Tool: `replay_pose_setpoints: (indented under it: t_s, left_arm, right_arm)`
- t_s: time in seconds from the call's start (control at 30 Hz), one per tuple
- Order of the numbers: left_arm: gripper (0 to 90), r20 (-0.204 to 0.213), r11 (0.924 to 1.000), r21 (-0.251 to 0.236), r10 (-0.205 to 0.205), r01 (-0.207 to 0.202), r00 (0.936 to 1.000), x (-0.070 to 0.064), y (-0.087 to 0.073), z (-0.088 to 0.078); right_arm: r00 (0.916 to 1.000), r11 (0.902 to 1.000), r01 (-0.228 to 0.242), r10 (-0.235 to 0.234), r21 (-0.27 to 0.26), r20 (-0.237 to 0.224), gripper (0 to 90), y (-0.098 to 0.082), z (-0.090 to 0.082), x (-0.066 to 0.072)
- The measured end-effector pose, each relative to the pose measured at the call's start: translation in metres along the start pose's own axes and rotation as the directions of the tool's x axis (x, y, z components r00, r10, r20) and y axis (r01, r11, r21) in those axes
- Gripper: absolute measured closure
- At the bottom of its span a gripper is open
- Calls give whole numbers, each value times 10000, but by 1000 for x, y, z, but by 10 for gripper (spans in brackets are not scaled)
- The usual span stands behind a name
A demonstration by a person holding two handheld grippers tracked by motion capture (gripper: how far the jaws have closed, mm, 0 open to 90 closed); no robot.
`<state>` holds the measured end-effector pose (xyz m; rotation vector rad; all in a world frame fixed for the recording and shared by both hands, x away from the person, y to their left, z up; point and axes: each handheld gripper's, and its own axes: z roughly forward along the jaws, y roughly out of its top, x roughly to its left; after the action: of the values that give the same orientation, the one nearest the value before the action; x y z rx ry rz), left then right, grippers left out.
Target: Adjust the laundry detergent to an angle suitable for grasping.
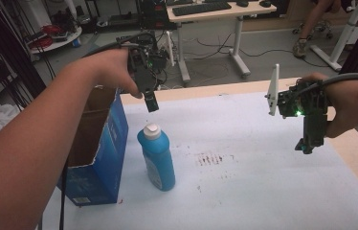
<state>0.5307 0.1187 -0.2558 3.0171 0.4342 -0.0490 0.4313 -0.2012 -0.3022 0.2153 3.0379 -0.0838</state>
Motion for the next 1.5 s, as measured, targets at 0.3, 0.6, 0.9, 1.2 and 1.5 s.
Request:
replay_pose_setpoints:
  t_s: [0.3,0.6,0.9,1.2,1.5]
  left_arm:
    - [17,-25,10000,28,41,-40,10000,-2,-1,-1]
    - [17,-45,10000,91,-35,36,10000,2,-4,1]
    - [17,-137,9999,115,-98,99,9999,-1,-5,-1]
    - [17,-263,9999,73,-109,111,9996,-8,-9,-9]
    - [17,-394,9999,95,70,-66,9992,-27,-36,-35]
  right_arm:
    - [9999,9999,-163,163,7,-11,33,-1,0,1]
    - [9999,9999,-161,161,36,-11,33,-2,3,-2]
    - [9999,9999,-80,81,-77,113,33,-3,0,1]
    - [9995,9994,-251,255,-255,178,33,-7,-12,15]
    - [9995,9993,-71,82,-363,312,32,3,-25,36]
